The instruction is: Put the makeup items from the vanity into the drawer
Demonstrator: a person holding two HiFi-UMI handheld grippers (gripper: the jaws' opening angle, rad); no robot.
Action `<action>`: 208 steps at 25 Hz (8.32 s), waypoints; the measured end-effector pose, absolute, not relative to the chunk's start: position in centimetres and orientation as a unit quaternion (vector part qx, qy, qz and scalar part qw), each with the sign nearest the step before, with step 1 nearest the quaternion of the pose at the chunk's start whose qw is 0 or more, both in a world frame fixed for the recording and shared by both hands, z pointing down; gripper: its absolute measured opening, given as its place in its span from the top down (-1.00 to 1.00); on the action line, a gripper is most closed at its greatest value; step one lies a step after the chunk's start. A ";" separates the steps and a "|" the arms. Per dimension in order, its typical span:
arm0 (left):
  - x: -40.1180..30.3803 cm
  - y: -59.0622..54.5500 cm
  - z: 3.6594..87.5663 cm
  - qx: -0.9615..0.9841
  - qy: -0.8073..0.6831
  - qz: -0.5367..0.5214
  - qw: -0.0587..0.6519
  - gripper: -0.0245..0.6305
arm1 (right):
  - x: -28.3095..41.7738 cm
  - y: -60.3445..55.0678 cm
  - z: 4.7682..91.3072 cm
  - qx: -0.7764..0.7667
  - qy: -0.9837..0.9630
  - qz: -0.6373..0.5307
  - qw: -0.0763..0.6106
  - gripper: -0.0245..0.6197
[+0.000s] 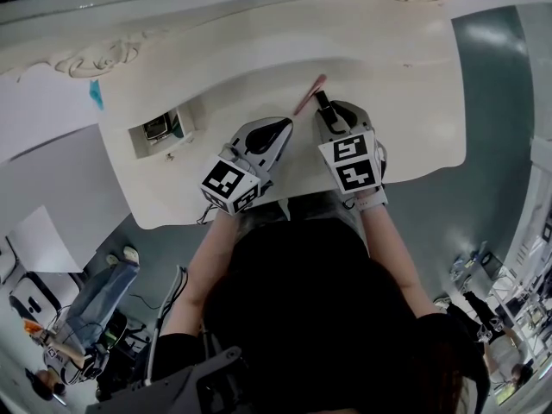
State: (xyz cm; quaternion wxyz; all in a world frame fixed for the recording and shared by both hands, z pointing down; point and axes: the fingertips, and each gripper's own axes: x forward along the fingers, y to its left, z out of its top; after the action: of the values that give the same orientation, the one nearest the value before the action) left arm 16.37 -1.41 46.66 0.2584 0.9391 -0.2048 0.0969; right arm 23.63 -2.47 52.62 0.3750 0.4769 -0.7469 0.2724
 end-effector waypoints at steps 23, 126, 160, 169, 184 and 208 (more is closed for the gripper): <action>8.6 -1.1 44.8 0.926 -0.272 0.063 0.255 0.89 | 12.8 -4.4 47.1 0.402 -0.819 0.211 0.349 0.61; 1.6 -0.1 43.3 0.925 -0.289 0.067 0.237 0.89 | 2.4 -1.2 44.9 0.259 -0.880 0.206 0.341 0.83; 9.7 -1.0 44.6 0.942 -0.199 0.096 0.254 0.89 | 20.5 -4.7 51.8 0.590 -0.659 0.411 0.220 0.47; 8.0 -0.8 44.4 0.939 -0.211 0.094 0.255 0.89 | 21.1 -5.7 52.8 0.627 -0.620 0.421 0.213 0.42; 5.5 0.1 44.2 0.932 -0.239 0.084 0.258 0.89 | 18.3 -6.0 53.1 0.552 -0.688 0.290 0.372 0.76; -3.0 0.4 43.7 0.903 -0.341 0.042 0.257 0.89 | -0.8 -4.1 44.8 0.302 -0.870 0.206 0.331 0.76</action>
State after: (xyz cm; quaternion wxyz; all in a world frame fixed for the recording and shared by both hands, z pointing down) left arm -3.03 0.44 43.70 0.2573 0.9031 -0.3411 0.0418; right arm -0.83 -4.08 44.79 0.3308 0.3016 -0.8700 0.2064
